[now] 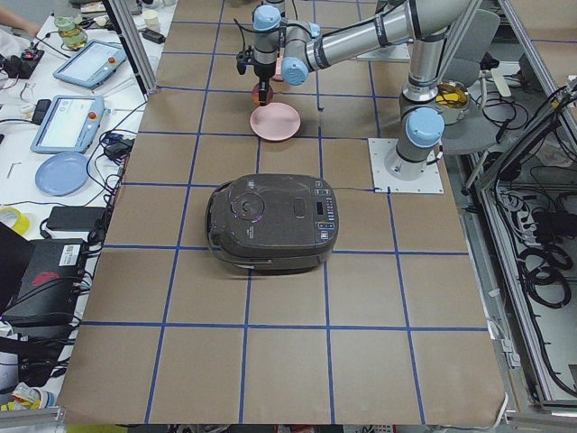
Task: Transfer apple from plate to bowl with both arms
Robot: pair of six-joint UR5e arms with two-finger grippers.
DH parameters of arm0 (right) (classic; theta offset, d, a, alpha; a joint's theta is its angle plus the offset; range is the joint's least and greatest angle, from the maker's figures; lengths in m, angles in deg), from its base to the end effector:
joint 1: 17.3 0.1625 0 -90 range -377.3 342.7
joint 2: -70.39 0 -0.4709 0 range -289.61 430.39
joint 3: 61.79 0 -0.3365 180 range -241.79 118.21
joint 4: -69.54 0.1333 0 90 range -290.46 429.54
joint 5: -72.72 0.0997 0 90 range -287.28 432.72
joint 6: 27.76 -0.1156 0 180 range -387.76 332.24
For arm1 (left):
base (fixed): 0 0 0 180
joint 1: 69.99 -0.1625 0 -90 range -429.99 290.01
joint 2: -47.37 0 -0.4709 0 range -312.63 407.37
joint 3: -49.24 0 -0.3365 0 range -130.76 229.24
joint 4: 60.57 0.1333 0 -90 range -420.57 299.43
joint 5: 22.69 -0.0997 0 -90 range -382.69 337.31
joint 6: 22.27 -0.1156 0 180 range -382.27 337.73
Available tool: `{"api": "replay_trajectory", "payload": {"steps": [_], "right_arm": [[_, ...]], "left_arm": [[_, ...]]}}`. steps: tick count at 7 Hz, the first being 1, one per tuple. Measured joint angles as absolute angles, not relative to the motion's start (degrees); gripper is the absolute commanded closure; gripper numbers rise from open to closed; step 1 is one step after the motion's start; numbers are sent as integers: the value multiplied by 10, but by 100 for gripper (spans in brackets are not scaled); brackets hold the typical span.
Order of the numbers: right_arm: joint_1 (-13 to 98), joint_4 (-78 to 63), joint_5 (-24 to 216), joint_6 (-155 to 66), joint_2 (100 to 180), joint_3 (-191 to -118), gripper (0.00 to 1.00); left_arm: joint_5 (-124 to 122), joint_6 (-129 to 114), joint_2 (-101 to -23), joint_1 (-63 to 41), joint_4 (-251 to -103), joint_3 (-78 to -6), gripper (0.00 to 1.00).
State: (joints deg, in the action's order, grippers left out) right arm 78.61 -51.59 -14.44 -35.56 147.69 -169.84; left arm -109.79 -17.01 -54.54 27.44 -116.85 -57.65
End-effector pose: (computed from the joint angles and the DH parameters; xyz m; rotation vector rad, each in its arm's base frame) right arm 0.1891 -0.4762 0.3350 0.0507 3.0912 -0.0010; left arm -0.2028 -0.4791 0.3547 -0.0617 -3.0788 0.1229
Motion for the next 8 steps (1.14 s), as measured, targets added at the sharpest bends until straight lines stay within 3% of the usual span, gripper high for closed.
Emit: {"api": "replay_trajectory", "payload": {"steps": [5, 8], "right_arm": [[785, -182, -200, -355, 1535, -1421, 0], [787, -170, -203, -352, 1535, -1397, 0]], "left_arm": [[-1056, 38, -598, 422, -1060, -561, 91], [-1057, 145, -646, 491, -1033, -536, 90]]}}
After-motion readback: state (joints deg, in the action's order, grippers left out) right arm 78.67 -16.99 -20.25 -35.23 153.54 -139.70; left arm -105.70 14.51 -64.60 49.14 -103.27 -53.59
